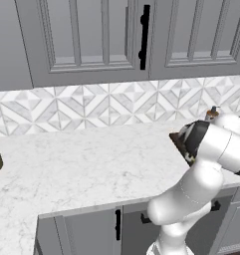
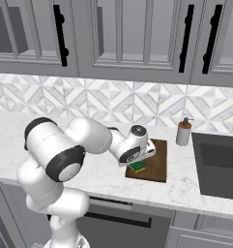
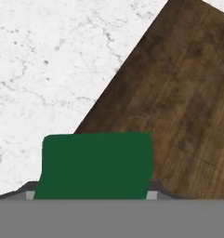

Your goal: Pick up the sponge from the counter and clean the cutting board by briefly scrubbing or pressing down on the cutting board. Once finished, release the sponge.

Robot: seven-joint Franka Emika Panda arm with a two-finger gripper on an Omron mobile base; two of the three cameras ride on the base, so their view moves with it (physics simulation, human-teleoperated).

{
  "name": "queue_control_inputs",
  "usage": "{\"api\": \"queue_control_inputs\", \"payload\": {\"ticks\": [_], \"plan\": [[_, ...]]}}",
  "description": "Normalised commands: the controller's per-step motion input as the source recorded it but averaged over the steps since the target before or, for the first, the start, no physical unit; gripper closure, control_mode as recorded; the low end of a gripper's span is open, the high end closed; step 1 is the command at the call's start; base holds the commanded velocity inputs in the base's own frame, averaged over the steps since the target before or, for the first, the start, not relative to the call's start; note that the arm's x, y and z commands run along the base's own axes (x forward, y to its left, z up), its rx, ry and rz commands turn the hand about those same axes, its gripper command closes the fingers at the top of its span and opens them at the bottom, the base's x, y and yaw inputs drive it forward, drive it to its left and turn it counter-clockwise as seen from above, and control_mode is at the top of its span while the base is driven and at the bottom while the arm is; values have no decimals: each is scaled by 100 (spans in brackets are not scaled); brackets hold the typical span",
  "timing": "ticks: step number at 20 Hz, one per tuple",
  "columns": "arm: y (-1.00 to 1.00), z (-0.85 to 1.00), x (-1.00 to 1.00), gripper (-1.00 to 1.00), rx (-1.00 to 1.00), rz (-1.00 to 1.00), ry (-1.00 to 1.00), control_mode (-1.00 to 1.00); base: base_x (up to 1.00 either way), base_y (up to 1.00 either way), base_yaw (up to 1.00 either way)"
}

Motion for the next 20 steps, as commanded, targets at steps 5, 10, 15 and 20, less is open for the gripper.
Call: {"api": "queue_control_inputs", "payload": {"ticks": [5, 10, 15, 20], "plan": [[-14, 0, 36, 100, 8, 1, -2, -100, 0, 0, 0], [-2, 0, 46, 100, 9, 0, 0, -100, 0, 0, 0], [0, 0, 55, 100, 8, 0, 0, -100, 0, 0, 0], [0, 0, 60, 100, 6, 0, 0, -100, 0, 0, 0]]}}
